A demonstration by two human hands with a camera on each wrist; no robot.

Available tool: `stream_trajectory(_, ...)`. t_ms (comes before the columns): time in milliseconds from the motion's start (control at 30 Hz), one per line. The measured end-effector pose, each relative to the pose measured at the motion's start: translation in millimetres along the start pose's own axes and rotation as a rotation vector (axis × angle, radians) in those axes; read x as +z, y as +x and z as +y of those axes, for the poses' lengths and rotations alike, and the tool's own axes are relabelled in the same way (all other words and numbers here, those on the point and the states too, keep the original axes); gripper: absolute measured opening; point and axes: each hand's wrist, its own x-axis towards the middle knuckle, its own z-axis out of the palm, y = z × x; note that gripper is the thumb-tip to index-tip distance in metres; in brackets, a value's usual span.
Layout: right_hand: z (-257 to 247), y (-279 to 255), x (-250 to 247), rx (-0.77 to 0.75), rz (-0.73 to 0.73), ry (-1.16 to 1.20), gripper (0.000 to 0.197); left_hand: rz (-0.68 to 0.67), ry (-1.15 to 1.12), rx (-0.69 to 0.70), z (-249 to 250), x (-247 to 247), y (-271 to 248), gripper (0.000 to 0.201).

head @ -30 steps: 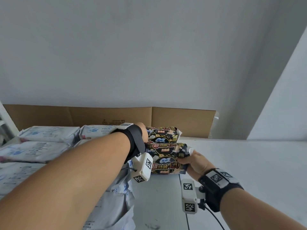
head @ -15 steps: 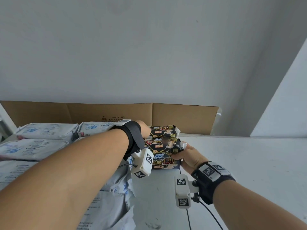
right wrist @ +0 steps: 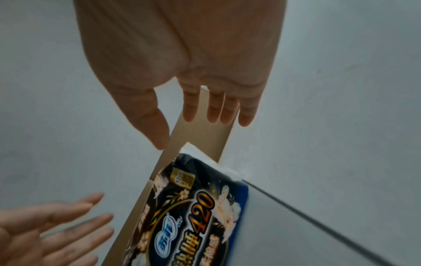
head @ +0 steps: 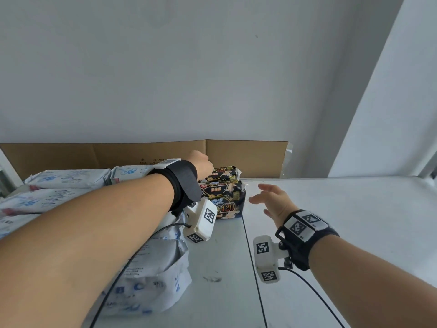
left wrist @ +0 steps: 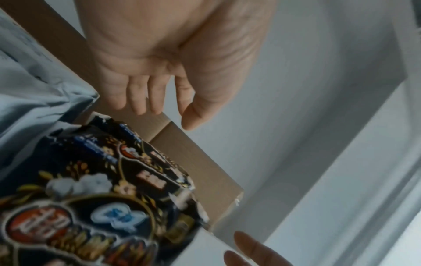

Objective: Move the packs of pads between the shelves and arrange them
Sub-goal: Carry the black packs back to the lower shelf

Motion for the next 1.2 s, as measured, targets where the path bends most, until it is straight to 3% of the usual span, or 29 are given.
stream_trajectory(267,15.5,-127.2,-47.0,-0.114,0.24,-0.143,0.047,0.029,-0.373,0.307,0.9,24.8,-99.9,0.031)
stream_trajectory(467,47.9,-230.8,-92.3,-0.071,0.345,-0.23,0.048,-0.152,-0.484,0.355,11.6,65.9,-188.1,0.027)
stream_trajectory(767,119.3,-351.1,-203.7,0.105,0.506,-0.273,0.06,-0.449,-0.464,0.369,35.1,175.7,-301.9,0.026)
stream_trajectory(1000,190.2,-434.3,-326.8,0.219,0.547,-0.372,0.062,-0.541,-0.379,0.295,73.0,296.4,-390.9,0.024)
stream_trajectory(1200,249.9,-481.8,-441.7,0.339,0.52,-0.42,0.066,-0.561,-0.252,0.101,97.7,404.4,-451.5,0.058)
